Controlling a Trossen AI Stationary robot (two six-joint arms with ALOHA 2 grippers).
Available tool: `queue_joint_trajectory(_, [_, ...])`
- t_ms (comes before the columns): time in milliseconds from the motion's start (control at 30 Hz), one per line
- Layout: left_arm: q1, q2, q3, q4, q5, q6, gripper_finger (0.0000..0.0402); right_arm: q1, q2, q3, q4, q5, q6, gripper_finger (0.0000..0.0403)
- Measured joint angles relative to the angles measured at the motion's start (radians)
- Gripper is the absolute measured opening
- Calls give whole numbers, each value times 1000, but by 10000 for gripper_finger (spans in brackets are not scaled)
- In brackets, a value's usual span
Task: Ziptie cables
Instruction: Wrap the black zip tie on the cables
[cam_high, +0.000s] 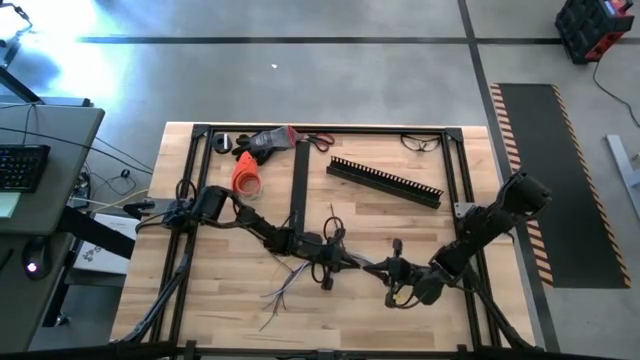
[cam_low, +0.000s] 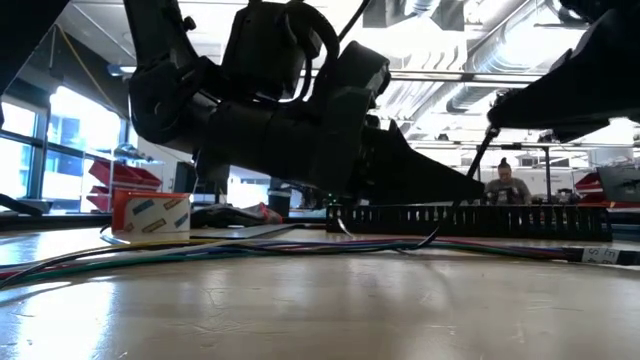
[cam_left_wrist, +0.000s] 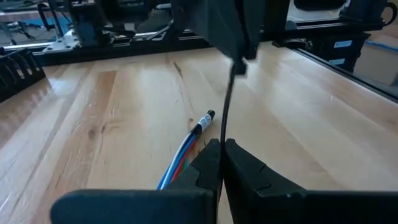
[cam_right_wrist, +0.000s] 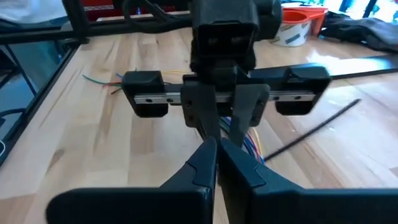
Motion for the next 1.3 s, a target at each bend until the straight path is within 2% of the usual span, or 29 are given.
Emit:
queue_joint_trajectory(400, [-17, 0, 0, 26, 4, 0, 0, -18, 19, 0, 193, 0, -134, 0])
queue_joint_trajectory(567, [-35, 0, 0, 33, 1, 10, 0, -17, 1, 0, 189, 17, -100, 0])
queue_joint_trajectory(700, [-40, 0, -12, 55, -1, 16, 0, -56, 31, 1, 157, -135, -61, 0])
queue_joint_trajectory(767, [-39, 0, -27, 93, -3, 15, 0, -81, 77, 5, 165, -153, -58, 0])
queue_joint_trajectory(900, [-30, 0, -72, 177, -8, -15, 0, -104, 127, 54, 206, -117, -158, 0])
queue_joint_trajectory(1100, [-30, 1, -130, 248, -21, -37, 0, -65, 97, 94, 211, 31, -297, 0])
queue_joint_trajectory(1233, [-30, 1, -152, 279, -25, -53, 0, -66, 94, 92, 152, 108, -206, 0])
queue_joint_trajectory(1300, [-33, 1, -152, 282, -26, -53, 0, -107, 92, 92, 89, 92, -110, 1])
